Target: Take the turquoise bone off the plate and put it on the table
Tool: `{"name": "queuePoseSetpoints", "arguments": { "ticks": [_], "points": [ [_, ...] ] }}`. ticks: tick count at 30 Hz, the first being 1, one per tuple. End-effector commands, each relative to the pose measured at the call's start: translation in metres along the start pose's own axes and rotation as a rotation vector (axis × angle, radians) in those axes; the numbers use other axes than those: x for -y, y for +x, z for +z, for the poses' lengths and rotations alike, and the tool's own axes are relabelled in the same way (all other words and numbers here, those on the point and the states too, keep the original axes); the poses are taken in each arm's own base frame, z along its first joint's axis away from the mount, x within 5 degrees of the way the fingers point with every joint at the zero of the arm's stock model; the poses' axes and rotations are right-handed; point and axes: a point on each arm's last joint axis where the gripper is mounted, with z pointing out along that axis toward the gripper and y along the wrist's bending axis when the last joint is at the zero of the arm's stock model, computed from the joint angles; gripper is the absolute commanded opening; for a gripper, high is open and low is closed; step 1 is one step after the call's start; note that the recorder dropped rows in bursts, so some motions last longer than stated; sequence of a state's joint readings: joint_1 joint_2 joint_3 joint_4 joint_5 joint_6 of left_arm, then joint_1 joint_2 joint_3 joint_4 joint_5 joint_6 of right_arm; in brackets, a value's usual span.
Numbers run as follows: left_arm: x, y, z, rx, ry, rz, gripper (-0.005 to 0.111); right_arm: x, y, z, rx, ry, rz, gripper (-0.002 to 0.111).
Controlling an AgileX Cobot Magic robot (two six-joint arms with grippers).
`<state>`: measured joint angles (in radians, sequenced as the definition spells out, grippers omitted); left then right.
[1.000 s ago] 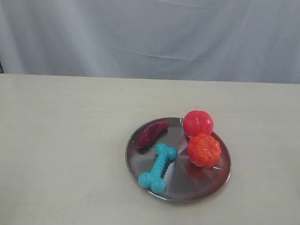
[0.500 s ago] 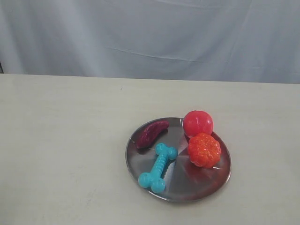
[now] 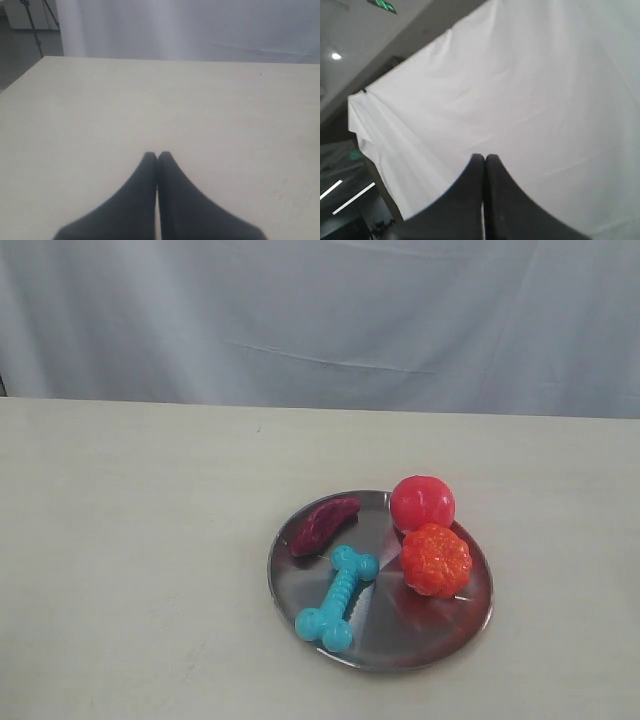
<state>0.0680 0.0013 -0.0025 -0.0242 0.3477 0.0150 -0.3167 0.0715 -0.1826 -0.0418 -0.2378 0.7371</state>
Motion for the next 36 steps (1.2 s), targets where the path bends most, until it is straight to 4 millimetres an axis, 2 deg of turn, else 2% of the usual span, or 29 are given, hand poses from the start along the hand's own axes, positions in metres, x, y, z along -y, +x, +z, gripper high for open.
{"name": "queuePoseSetpoints", "arguments": {
  "ticks": [1, 5, 10, 15, 18, 23, 27, 36],
  "points": [
    [0.0, 0.0, 0.0, 0.004, 0.008, -0.004, 0.0, -0.01, -0.011, 0.027, -0.164, 0.111, -0.017, 0.0],
    [0.0, 0.0, 0.0, 0.004, 0.008, -0.004, 0.0, -0.026, -0.017, 0.061, -0.362, 0.127, -0.089, 0.0],
    [0.0, 0.0, 0.0, 0.004, 0.008, -0.004, 0.0, -0.055, -0.013, 0.101, -0.634, 0.077, -0.198, 0.0],
    [0.0, 0.0, 0.0, 0.004, 0.008, -0.004, 0.0, -0.081, 0.001, 0.14, -0.866, 0.073, -0.258, 0.0],
    [0.0, 0.0, 0.0, 0.004, 0.008, -0.004, 0.0, -0.088, 0.015, 0.161, -0.998, 0.094, -0.324, 0.0],
    [0.0, 0.0, 0.0, 0.004, 0.008, -0.004, 0.0, -0.088, 0.042, 0.187, -1.173, 0.148, -0.404, 0.0],
    [0.0, 0.0, 0.0, 0.004, 0.008, -0.004, 0.0, -0.08, 0.071, 0.203, -1.277, 0.184, -0.451, 0.0],
    [0.0, 0.0, 0.0, 0.004, 0.008, -0.004, 0.0, -0.05, 0.141, 0.219, -1.47, 0.279, -0.49, 0.0]
  ]
}}
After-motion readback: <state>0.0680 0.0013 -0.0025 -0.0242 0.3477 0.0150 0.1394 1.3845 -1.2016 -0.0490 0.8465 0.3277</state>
